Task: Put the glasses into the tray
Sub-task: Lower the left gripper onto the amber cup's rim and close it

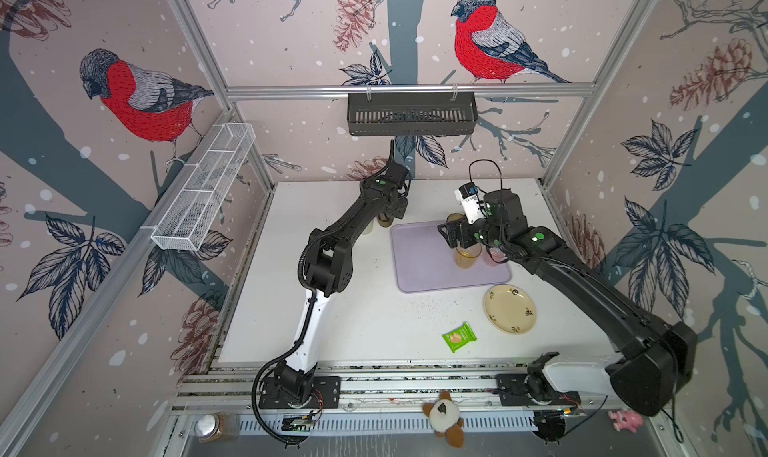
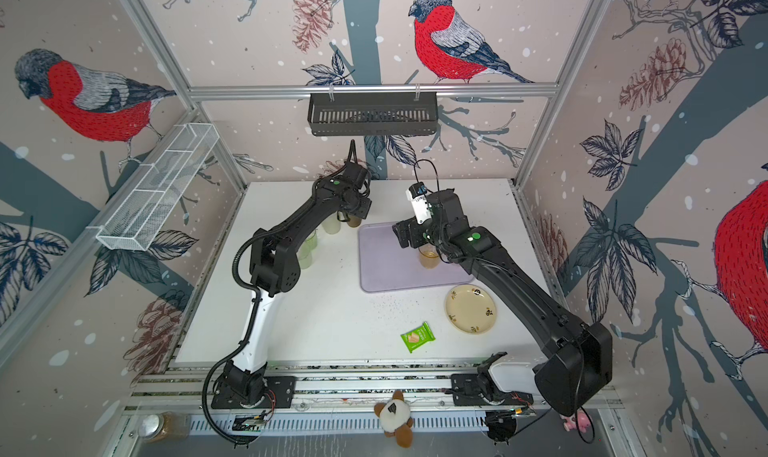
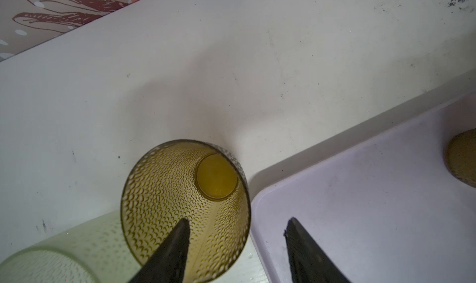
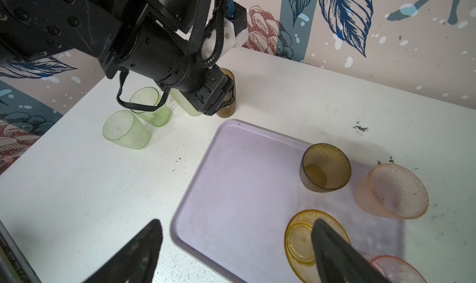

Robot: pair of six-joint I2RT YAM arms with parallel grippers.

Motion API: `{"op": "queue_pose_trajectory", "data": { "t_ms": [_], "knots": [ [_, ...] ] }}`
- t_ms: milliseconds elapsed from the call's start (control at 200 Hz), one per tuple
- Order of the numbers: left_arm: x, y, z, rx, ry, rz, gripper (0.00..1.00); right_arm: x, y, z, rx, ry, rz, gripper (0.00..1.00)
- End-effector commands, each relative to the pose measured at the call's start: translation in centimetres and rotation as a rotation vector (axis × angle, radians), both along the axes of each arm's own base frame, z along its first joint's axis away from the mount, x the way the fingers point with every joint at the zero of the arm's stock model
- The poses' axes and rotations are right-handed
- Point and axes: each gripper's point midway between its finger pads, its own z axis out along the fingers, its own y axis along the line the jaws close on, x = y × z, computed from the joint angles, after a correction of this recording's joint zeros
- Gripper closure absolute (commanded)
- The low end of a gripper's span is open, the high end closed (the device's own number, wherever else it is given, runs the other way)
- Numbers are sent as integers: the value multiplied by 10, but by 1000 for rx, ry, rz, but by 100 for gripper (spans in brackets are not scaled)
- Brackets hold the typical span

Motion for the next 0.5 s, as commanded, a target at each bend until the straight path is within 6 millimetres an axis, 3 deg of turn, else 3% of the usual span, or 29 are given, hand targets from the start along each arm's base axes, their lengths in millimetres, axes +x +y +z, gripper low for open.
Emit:
{"op": "queue_pose_trajectory", "data": {
  "t_ms": [0, 320, 495],
  "knots": [
    [7, -7, 5, -16, -33, -26, 41, 2, -1, 4, -2, -13, -10, 9],
    [7, -10, -3, -20, -17, -33, 58, 4, -10, 12, -14, -50, -39, 8],
    [5, -10, -8, -11, -9, -34, 58, 5, -8, 14, -9, -57, -29, 8]
  ]
}}
